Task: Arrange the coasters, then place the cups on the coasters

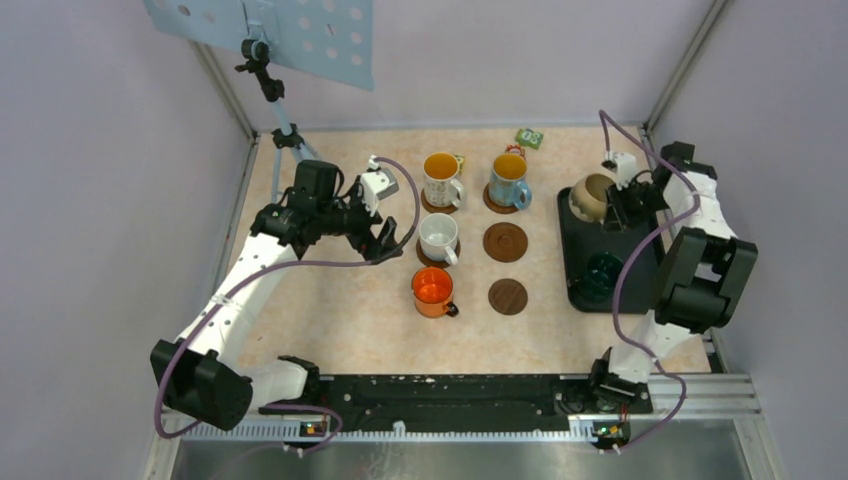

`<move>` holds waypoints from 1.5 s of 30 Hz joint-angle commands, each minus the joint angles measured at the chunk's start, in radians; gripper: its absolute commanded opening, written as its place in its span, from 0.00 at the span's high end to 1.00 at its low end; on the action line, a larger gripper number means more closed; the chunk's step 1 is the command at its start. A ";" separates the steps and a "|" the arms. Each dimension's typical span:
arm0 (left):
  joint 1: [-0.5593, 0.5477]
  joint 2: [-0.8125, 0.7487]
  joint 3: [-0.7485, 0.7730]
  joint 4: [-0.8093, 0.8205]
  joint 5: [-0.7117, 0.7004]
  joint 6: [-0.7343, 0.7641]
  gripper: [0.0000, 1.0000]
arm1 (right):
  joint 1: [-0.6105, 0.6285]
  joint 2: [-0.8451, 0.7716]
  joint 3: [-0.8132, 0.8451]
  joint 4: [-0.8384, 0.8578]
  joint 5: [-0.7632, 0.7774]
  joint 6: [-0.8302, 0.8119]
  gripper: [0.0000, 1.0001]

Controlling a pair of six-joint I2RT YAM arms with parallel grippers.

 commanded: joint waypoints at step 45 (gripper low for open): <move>0.002 -0.050 -0.010 0.048 0.012 -0.026 0.01 | 0.681 -0.210 -0.318 0.444 0.335 0.514 1.00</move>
